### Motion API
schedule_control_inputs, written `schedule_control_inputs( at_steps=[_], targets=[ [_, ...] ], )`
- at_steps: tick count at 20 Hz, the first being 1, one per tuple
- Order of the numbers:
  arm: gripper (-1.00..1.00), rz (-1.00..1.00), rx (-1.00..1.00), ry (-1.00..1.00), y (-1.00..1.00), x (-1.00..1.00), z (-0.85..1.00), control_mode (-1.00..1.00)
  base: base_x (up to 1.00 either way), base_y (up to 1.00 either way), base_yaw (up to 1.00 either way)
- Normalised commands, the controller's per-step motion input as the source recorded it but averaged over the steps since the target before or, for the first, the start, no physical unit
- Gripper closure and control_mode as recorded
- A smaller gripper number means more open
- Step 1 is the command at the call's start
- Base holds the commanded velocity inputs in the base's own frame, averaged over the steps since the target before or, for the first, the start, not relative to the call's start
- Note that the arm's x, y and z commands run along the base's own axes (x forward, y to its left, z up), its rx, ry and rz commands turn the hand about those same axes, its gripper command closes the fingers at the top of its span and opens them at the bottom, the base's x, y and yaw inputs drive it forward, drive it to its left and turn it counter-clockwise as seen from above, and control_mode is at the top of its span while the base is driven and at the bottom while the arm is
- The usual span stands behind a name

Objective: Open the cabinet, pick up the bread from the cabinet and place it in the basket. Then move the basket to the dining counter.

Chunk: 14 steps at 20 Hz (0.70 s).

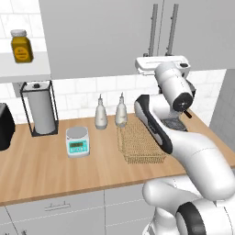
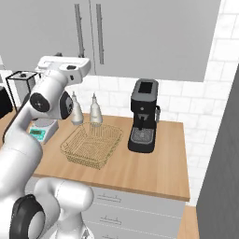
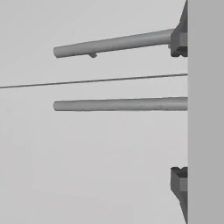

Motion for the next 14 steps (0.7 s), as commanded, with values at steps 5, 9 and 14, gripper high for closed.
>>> schedule_control_inputs(
  at_steps=[5,9,14],
  targets=[
    [-1.0,0.01,0.03,0.05,-0.11,0.61,0.0,-1.0,0.0,0.0,0.0],
    [-1.0,0.02,0.0,0.06,0.0,0.57,0.0,-1.0,0.0,0.0,0.0],
    [-1.0,0.0,0.0,0.01,0.0,0.38,0.0,-1.0,0.0,0.0,0.0]
  ],
)
